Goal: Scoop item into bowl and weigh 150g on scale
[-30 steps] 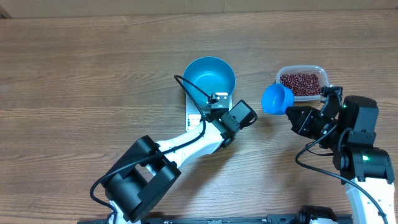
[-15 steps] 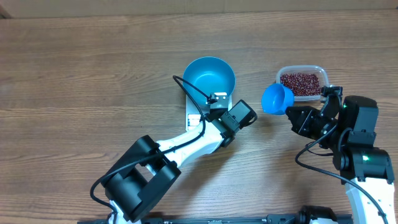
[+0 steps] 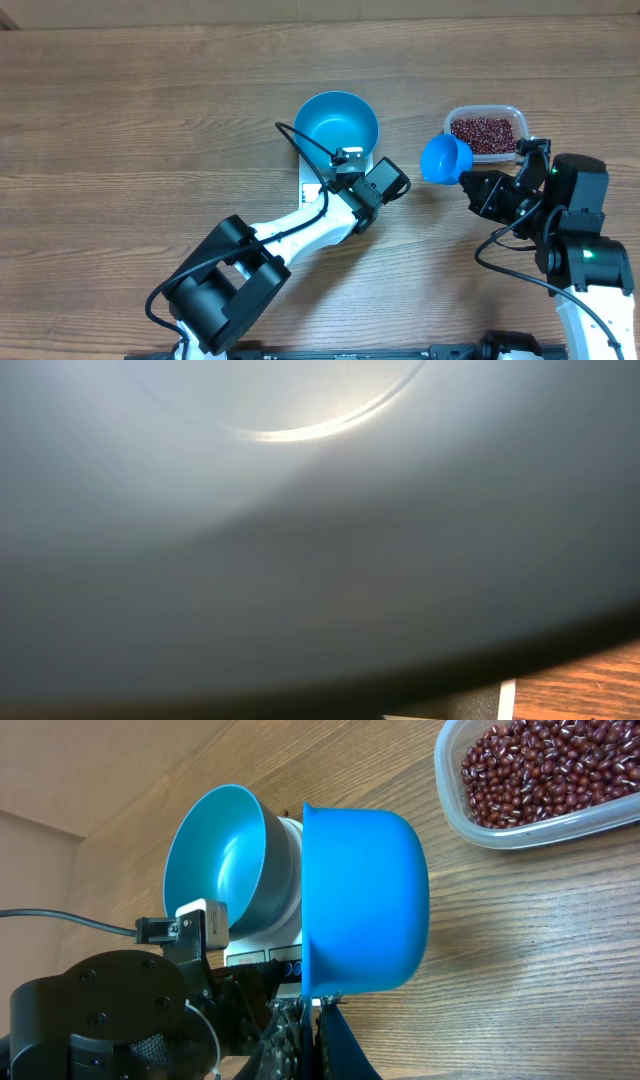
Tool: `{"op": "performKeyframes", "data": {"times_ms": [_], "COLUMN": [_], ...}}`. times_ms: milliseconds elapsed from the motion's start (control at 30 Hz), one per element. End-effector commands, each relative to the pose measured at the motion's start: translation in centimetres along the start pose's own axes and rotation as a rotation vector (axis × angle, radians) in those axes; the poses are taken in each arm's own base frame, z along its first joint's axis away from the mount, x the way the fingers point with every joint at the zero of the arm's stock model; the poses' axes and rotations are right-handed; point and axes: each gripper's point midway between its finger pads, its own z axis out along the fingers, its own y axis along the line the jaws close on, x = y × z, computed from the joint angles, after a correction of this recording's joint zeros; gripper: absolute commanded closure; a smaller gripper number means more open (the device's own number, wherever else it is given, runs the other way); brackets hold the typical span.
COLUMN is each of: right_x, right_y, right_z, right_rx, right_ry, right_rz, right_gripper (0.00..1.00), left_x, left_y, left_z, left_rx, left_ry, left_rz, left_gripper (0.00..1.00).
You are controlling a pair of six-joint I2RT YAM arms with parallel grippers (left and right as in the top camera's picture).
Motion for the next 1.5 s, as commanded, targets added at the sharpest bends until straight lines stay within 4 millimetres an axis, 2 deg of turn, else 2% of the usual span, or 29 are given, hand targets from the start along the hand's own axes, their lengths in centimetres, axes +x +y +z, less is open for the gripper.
{"op": "performKeyframes", "data": {"times_ms": [0, 567, 767, 833, 933, 967, 1067, 1233, 1467], "right_x": [-1.0, -1.0, -1.2, -1.4, -1.6, -1.6, -1.6, -1.6, -1.2], "right_y": [0.4, 0.4, 0.5, 0.5, 0.6, 0.6, 0.6, 0.7, 1.6], "right_z": [-0.5, -0.5, -0.5, -0.5, -0.5, -0.5, -0.5, -0.5, -0.6], "right_rx": [0.001, 0.000, -0.003, -0.006, -0.009, -0.010, -0.009, -0.011, -0.067], "right_ry": [-0.031, -0.032, -0.041, -0.048, -0.056, -0.056, -0.056, -0.055, -0.031], "right_rz": [-0.019, -0.020, -0.025, -0.028, -0.027, -0.027, -0.026, -0.017, 0.000], "right_gripper": [0.96, 0.96, 0.96, 0.96, 0.96, 0.96, 0.96, 0.96, 0.96], "left_x": [2.0, 2.0, 0.9, -0.3, -1.9, -3.0, -4.2, -5.2, -9.2], "left_y": [0.4, 0.5, -0.4, -1.2, -3.2, -4.5, -5.2, -4.9, -3.7], "left_z": [1.8, 2.1, 1.2, 0.0, -2.9, -4.9, -7.4, -11.6, -18.3], "left_rx": [-0.017, 0.008, 0.042, 0.073, 0.161, 0.215, 0.264, 0.343, 0.439], "left_ry": [0.065, 0.101, 0.080, 0.055, 0.025, -0.006, -0.041, -0.054, -0.215], "left_rz": [0.004, -0.020, 0.005, 0.030, 0.058, 0.067, 0.079, 0.065, 0.075], "left_gripper": [0.96, 0.96, 0.96, 0.96, 0.96, 0.96, 0.96, 0.96, 0.95]}}
